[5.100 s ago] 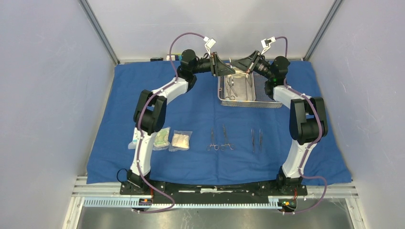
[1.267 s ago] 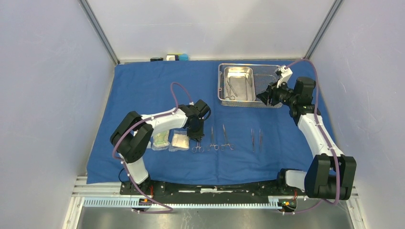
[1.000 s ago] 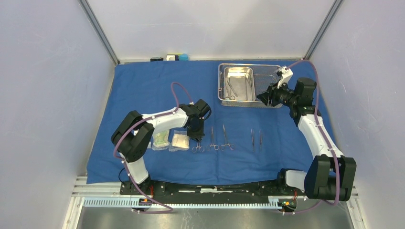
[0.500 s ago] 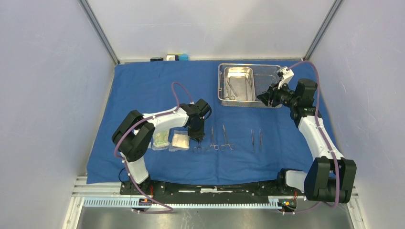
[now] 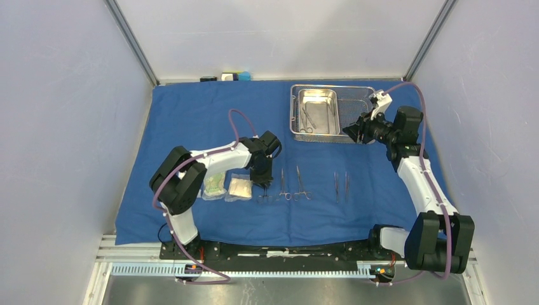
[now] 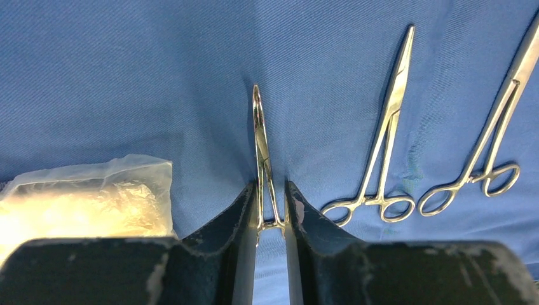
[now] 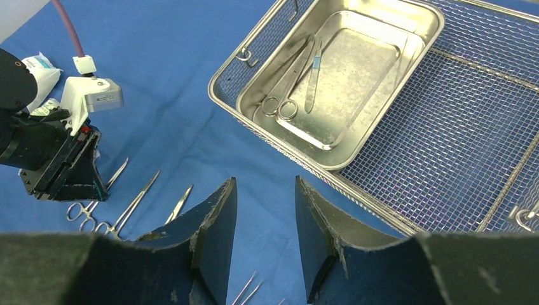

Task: Open and lay out the surgical kit
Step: Place the medical item in the surgical kit.

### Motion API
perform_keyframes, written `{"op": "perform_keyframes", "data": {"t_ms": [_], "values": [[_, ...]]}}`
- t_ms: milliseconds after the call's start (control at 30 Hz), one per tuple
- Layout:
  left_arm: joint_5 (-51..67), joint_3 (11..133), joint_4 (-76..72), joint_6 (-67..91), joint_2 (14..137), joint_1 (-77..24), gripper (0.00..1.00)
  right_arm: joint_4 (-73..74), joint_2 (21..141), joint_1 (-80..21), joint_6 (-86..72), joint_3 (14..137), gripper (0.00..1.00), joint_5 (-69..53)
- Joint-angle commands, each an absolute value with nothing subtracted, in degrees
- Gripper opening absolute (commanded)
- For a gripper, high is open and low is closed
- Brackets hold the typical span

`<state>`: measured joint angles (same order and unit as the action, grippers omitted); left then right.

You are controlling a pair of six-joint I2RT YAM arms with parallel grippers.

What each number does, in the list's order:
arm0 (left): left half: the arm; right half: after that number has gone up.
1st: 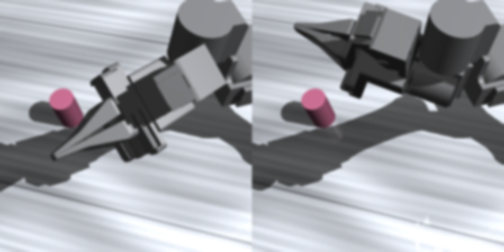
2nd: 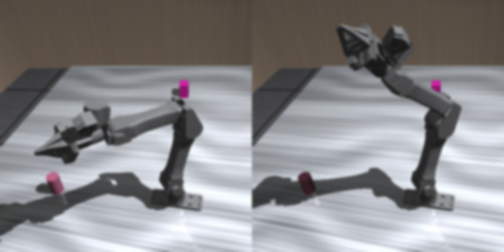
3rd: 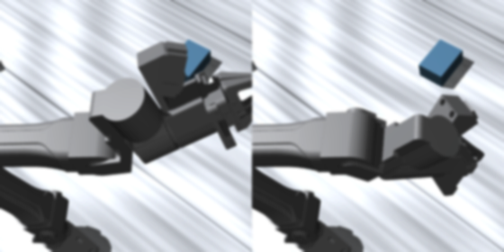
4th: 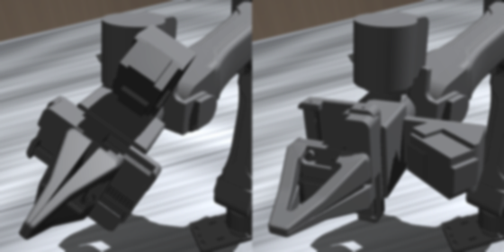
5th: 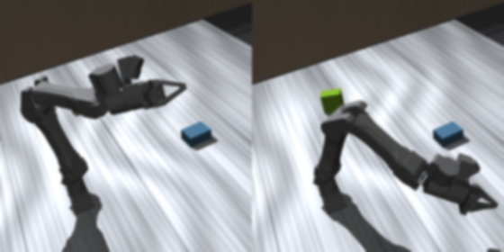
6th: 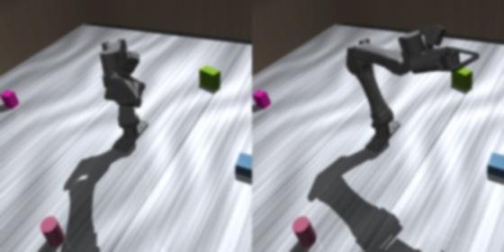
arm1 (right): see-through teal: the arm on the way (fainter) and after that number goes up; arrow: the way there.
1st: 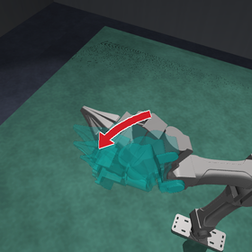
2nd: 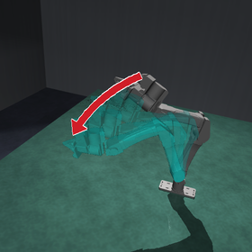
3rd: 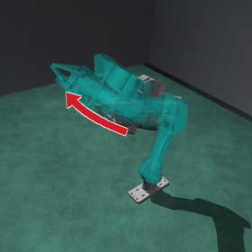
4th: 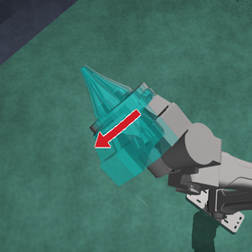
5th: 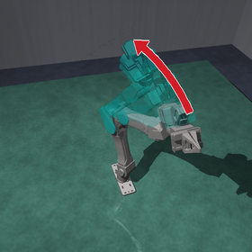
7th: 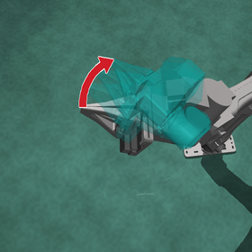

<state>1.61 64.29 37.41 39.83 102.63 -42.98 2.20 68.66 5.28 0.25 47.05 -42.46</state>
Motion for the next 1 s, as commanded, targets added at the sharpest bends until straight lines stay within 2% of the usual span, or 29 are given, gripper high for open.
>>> {"op": "perform_keyframes", "data": {"t_ms": [0, 333, 800, 900, 967], "values": [[1.44, 67.13, 33.83, 40.54, 103.81, -42.80, 0.28, 0.47, 67.40, 5.62, 0.09, 46.58, 0.45, -43.24], [-2.97, 68.84, 35.69, 38.91, 100.34, -42.80, 0.39, 0.45, 67.43, 5.61, 0.78, 47.37, 0.47, -43.25], [-4.06, 67.06, 33.05, 35.86, 96.25, -42.71, 0.45, 4.40, 68.39, 5.37, 6.66, 50.17, 0.52, -40.86], [-5.75, 68.51, 32.27, 32.51, 94.40, -42.39, 0.49, 5.01, 69.24, 4.09, 9.32, 50.91, 0.54, -37.66], [-6.65, 69.35, 31.92, 30.52, 92.84, -41.79, 0.57, 5.26, 70.04, 1.89, 11.55, 51.84, 0.58, -33.91]]}}
